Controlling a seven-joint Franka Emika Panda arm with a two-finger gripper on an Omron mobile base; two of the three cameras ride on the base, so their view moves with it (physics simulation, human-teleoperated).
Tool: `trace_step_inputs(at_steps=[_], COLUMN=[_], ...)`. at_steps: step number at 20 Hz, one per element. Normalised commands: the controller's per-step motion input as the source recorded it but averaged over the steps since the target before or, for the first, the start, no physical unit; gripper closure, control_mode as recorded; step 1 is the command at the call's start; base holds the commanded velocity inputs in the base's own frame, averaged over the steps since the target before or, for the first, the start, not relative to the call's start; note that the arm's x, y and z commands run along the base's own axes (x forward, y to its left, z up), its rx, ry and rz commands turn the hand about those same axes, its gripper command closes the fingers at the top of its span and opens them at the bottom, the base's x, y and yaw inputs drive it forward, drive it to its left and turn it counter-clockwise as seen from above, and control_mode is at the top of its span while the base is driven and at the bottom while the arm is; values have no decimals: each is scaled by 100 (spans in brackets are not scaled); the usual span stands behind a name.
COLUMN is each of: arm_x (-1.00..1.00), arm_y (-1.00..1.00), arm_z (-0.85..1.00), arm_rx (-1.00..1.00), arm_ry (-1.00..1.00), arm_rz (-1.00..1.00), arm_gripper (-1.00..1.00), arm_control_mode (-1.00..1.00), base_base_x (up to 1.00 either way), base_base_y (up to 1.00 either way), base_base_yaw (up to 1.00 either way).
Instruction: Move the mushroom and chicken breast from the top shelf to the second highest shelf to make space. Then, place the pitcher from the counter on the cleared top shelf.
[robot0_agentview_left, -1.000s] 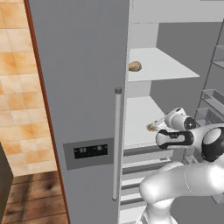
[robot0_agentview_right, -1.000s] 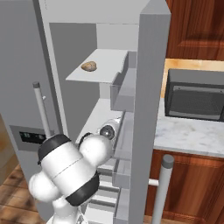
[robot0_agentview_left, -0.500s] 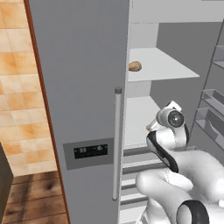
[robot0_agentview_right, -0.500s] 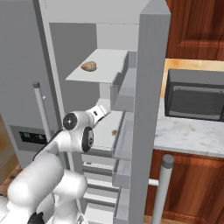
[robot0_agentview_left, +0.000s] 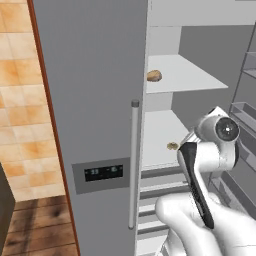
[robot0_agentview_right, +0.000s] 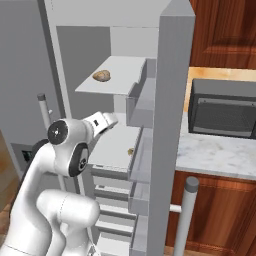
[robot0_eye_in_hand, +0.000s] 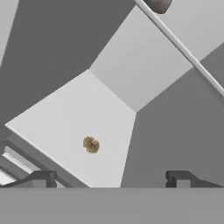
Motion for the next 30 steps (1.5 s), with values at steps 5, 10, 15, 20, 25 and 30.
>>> trace_step_inputs(at_steps=[5,10,15,20,25,30], arm_x=[-11,0,9,4,2,20], arm_y=[0,2,42,56,14,0], arm_z=[100,100,57,44,7,-2], arm_rx=[10,4,-1,-6,-4,-4], arm_ry=[0,0,0,0,-8,-6], arm_rz=[14,22,19,15,20,19], arm_gripper=[-100,-100,-100,-100,-100,-100], arm_control_mode=[-100,-100,-100,-100,-100,-100], base_base_x=[0,0,0,0,0,0], base_base_y=[0,0,0,0,0,0], base_base_yaw=[0,0,0,0,0,0])
